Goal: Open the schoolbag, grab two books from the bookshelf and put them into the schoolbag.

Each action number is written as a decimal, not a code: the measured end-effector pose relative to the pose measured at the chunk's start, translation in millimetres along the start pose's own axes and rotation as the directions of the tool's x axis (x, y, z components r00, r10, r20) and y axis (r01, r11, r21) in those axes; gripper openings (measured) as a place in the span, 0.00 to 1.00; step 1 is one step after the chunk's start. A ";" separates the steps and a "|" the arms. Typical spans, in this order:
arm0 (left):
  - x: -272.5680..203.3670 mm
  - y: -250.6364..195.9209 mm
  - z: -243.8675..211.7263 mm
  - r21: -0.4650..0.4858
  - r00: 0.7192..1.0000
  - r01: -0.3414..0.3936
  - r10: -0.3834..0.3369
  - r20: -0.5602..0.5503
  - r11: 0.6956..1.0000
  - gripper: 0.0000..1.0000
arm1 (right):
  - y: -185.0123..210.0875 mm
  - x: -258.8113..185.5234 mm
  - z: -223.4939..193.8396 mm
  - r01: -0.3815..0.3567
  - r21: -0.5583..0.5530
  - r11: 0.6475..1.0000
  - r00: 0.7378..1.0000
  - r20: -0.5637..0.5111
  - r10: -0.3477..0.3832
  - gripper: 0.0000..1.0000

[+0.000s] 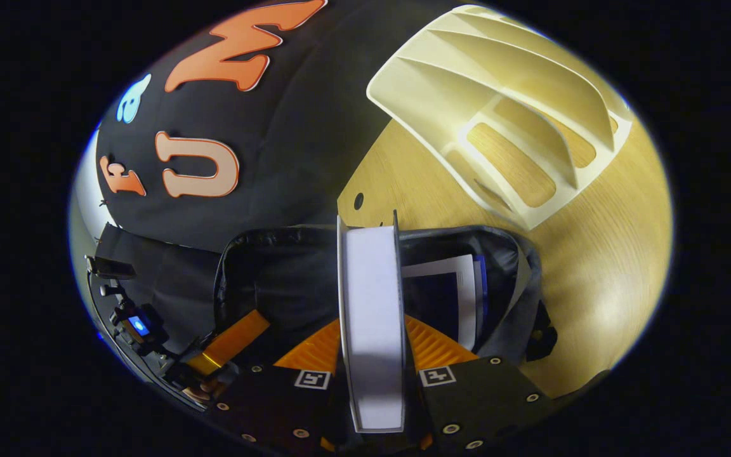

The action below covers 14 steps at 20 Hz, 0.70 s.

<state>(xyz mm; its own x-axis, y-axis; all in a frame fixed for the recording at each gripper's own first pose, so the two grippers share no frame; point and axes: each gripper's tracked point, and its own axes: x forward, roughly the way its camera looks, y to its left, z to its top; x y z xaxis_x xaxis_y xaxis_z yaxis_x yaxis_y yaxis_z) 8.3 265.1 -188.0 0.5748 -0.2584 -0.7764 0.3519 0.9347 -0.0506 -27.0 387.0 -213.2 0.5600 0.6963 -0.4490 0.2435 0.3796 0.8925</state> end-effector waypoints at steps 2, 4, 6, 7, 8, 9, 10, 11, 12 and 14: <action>-0.9 -3.2 -0.3 -0.001 1.000 0.007 -0.007 0.002 1.000 0.07 | 2.5 8.5 -3.0 -0.018 0.018 1.000 1.000 0.005 0.018 0.36; -3.0 -11.4 1.5 -0.001 1.000 0.024 -0.024 0.004 1.000 0.06 | 3.7 17.7 -8.4 -0.035 0.025 0.999 0.999 0.007 0.035 0.36; -3.5 -21.9 2.8 0.011 0.999 0.043 -0.043 0.012 0.999 0.07 | 4.9 26.0 -14.5 -0.050 0.030 0.998 0.999 -0.009 0.051 0.36; -3.7 -24.6 1.7 0.021 0.999 0.047 -0.048 0.015 0.999 0.06 | 4.7 29.3 -15.4 -0.057 0.031 0.998 0.998 -0.010 0.058 0.36; -2.4 -26.7 1.3 0.028 0.999 0.049 -0.050 0.014 0.998 0.06 | 4.2 33.2 -16.2 -0.062 0.038 0.997 0.998 -0.019 0.062 0.36; -1.8 -29.8 2.5 0.029 0.998 0.053 -0.053 0.013 0.998 0.06 | 4.6 37.1 -15.6 -0.065 0.044 0.997 0.998 -0.018 0.066 0.36; -1.3 -32.9 2.2 0.029 0.998 0.055 -0.056 0.011 0.998 0.06 | 4.7 41.1 -15.0 -0.069 0.048 0.996 0.997 -0.016 0.070 0.36; -1.4 -34.9 3.0 0.033 0.998 0.057 -0.058 0.013 0.998 0.08 | 4.6 43.9 -15.7 -0.071 0.048 0.996 0.997 -0.019 0.072 0.36; -1.9 -38.1 2.7 0.037 0.998 0.061 -0.062 0.014 0.997 0.07 | 3.5 49.0 -16.7 -0.067 0.040 0.997 0.998 -0.020 0.068 0.36; -1.5 -43.6 2.5 0.049 0.998 0.067 -0.068 0.014 0.997 0.07 | -3.1 59.3 -18.8 -0.046 0.030 0.998 0.998 -0.029 0.047 0.25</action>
<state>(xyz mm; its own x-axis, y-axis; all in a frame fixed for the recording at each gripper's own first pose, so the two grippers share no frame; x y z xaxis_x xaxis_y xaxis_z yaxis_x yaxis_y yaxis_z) -6.1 224.2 -183.0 0.5599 -0.3243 -0.7625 0.4253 0.9022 -0.0714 -9.5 438.6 -243.4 0.5477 0.7309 -0.4072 0.2411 0.3283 0.9133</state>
